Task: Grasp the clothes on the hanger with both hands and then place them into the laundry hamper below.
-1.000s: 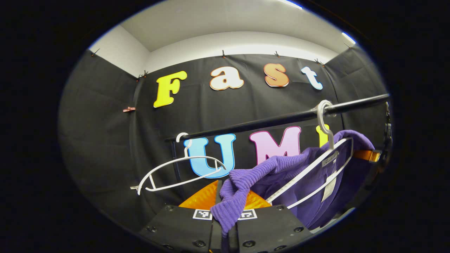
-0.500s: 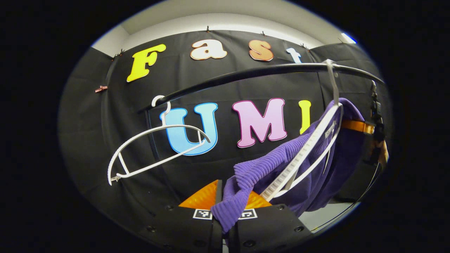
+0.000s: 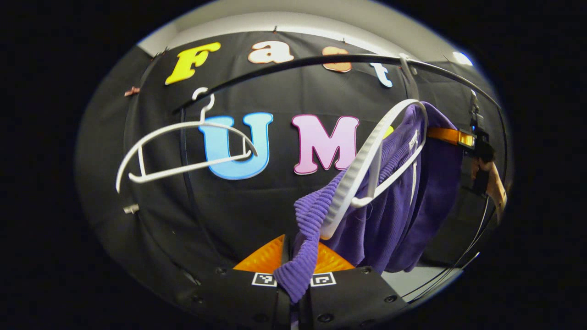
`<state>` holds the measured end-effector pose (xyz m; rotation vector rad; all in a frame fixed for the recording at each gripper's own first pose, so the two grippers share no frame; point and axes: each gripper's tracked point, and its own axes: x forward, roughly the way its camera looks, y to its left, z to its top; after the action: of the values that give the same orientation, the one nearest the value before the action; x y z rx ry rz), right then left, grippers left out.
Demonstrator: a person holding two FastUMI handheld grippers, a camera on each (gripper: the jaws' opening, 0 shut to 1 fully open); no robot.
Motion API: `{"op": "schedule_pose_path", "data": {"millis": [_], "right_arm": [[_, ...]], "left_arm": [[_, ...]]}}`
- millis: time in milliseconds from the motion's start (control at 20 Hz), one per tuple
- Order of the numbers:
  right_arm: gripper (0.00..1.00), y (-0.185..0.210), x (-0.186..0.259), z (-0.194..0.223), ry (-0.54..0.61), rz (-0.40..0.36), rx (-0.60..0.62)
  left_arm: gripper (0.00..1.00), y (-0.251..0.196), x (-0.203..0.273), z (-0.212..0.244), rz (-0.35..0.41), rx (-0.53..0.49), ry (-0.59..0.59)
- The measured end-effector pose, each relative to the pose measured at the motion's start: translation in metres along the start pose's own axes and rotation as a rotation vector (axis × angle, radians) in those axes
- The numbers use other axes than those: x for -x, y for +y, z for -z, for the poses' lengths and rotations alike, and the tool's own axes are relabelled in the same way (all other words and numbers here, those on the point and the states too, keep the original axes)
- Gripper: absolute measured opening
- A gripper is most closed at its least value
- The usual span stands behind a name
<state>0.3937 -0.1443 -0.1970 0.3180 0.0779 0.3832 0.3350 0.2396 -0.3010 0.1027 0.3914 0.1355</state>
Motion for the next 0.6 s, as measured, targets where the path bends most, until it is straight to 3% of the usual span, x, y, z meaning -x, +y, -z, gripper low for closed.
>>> {"op": "schedule_pose_path", "data": {"millis": [150,350,600], "right_arm": [[0.19,0.002,0.005,-0.003,-0.022,-0.013,-0.022],[0.19,-0.004,0.0,-0.013,-0.062,-0.01,-0.072],[0.19,-0.002,-0.009,-0.028,-0.103,-0.018,-0.092]], "left_arm": [[0.12,-0.036,-0.008,0.023,0.019,0.054,0.024],[0.12,-0.105,0.0,0.026,0.099,0.073,0.037],[0.11,-0.167,0.0,0.013,0.183,0.212,0.019]]}}
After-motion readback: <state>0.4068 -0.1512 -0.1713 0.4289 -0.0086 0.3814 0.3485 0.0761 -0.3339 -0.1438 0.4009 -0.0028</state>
